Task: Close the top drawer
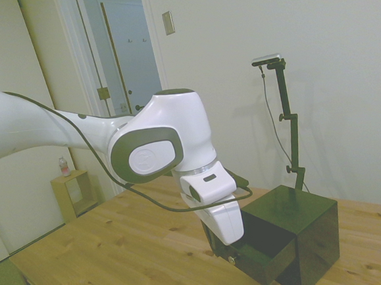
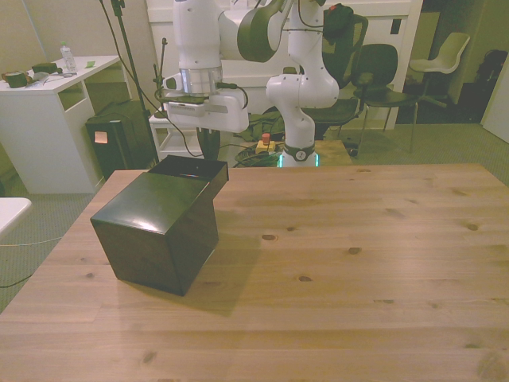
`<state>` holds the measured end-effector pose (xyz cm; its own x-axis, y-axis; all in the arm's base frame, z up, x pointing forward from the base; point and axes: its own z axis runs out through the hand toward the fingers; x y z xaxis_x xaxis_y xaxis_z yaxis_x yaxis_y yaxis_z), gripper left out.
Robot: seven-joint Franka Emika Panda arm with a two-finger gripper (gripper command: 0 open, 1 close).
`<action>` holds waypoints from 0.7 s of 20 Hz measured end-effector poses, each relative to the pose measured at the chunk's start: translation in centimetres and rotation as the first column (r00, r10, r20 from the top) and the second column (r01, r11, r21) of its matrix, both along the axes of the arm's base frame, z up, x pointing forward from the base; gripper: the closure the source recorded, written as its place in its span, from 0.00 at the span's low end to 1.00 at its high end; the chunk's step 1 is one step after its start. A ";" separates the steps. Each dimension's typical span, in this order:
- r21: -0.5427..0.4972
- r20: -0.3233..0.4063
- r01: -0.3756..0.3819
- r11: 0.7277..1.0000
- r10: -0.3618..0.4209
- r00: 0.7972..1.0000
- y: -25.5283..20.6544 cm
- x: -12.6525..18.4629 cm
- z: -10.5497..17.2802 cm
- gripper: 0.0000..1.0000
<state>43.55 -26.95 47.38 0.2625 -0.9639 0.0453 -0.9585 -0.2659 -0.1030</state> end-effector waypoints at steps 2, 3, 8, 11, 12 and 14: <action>0.002 0.007 -0.001 1.000 0.001 1.000 -0.3 0.5 0.2 1.00; 0.000 0.011 0.000 1.000 0.000 1.000 -0.4 0.7 0.4 1.00; -0.011 0.027 0.005 1.000 -0.005 1.000 -1.4 2.1 1.1 1.00; -0.015 0.029 0.006 1.000 -0.005 1.000 -2.2 3.3 1.1 1.00; -0.016 0.029 0.006 1.000 -0.006 1.000 -2.6 3.7 1.0 1.00; -0.021 0.028 0.007 1.000 -0.007 1.000 -3.1 4.7 0.8 1.00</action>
<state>48.23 -30.08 48.15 0.2542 -0.9644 0.0732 -0.9572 -0.2617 -0.1237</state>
